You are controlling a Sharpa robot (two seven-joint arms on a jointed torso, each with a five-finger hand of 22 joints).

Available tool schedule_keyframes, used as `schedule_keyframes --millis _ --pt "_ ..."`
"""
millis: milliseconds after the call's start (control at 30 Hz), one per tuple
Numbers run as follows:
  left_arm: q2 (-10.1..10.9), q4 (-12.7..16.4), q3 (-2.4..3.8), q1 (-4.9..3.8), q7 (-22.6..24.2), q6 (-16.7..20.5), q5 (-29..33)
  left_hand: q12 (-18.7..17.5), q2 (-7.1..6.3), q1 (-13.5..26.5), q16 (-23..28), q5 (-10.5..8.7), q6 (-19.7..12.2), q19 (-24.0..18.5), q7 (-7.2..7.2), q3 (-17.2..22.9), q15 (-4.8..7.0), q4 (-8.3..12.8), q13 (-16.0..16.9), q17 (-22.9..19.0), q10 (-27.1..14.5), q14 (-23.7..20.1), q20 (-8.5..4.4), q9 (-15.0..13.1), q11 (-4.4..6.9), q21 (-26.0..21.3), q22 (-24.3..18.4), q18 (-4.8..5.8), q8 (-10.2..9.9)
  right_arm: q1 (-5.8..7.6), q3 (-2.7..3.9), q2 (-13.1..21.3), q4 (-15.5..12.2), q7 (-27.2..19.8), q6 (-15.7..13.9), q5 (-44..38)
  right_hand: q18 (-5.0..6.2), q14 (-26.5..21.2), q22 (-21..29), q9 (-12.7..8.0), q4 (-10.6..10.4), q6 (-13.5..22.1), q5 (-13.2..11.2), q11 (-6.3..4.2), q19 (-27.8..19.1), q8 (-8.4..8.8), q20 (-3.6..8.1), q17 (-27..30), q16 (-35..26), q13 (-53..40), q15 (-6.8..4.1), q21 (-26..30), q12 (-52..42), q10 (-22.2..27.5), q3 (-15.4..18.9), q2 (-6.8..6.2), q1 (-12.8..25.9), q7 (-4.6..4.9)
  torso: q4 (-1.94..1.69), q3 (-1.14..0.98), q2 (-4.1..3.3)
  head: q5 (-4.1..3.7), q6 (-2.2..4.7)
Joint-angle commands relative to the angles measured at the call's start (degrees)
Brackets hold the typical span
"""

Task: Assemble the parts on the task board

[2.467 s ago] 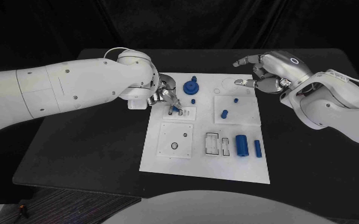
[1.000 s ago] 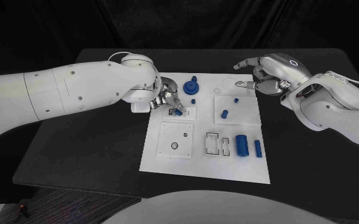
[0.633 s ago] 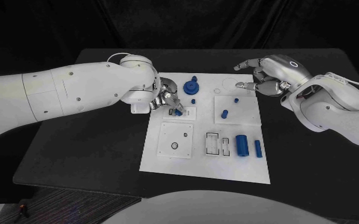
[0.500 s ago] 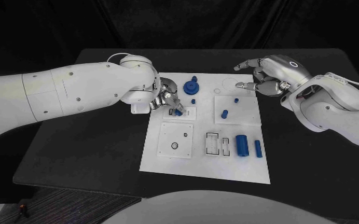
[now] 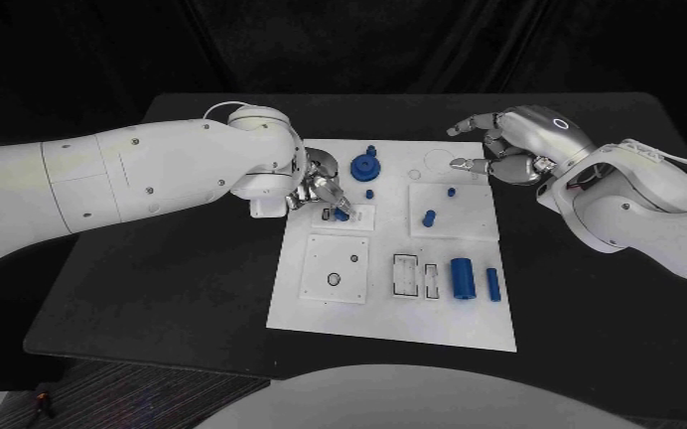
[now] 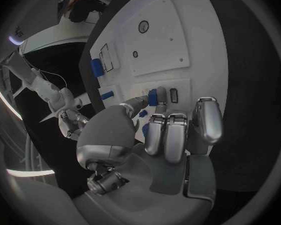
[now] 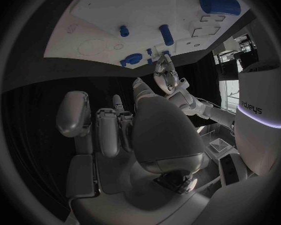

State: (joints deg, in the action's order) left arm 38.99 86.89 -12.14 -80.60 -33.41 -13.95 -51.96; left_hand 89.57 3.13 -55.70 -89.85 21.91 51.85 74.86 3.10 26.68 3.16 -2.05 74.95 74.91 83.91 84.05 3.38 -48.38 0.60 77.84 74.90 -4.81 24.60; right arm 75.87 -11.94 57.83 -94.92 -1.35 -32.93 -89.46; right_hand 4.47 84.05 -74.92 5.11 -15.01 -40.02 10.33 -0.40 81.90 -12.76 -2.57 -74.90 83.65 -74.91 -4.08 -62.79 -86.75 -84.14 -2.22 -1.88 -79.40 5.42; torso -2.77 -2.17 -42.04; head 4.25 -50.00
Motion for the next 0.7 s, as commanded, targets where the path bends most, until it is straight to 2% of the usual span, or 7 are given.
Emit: schedule_keyframes --millis 33,700 --pt "-0.11 -0.17 -0.02 0.12 0.82 0.88 0.24 -0.22 0.43 0.03 -0.15 0.38 0.16 -0.33 0.11 0.39 -0.03 -0.03 14.20 15.09 5.39 5.95 0.01 -0.01 0.08 -0.22 0.01 0.10 -0.22 -0.16 0.04 0.06 0.00 0.94 0.13 -0.34 0.70 3.98 -8.17 -0.06 0.29 -0.44 0.30 0.34 -0.29 0.12 -0.03 -8.14 -0.30 -10.52 0.38 0.19 0.30 -1.69 0.09 0.29 -0.19 -0.01 0.00 0.02 0.00 0.03 0.00" --pt "-0.54 -0.66 -0.02 0.13 1.84 0.63 0.24 -0.33 0.48 0.10 -0.15 0.35 0.19 -0.32 0.14 0.48 -0.04 -0.07 14.05 15.09 5.27 5.95 0.01 0.02 0.07 -0.25 0.01 0.10 -0.37 -0.23 0.04 -0.15 0.18 1.09 0.50 -0.34 0.74 3.97 -8.11 -0.10 0.37 -0.45 0.39 0.35 -0.35 0.14 -0.04 -8.07 -0.37 -10.46 0.38 0.40 0.35 -1.64 0.10 0.32 -0.26 0.00 -0.01 -0.01 -0.01 0.16 0.00"
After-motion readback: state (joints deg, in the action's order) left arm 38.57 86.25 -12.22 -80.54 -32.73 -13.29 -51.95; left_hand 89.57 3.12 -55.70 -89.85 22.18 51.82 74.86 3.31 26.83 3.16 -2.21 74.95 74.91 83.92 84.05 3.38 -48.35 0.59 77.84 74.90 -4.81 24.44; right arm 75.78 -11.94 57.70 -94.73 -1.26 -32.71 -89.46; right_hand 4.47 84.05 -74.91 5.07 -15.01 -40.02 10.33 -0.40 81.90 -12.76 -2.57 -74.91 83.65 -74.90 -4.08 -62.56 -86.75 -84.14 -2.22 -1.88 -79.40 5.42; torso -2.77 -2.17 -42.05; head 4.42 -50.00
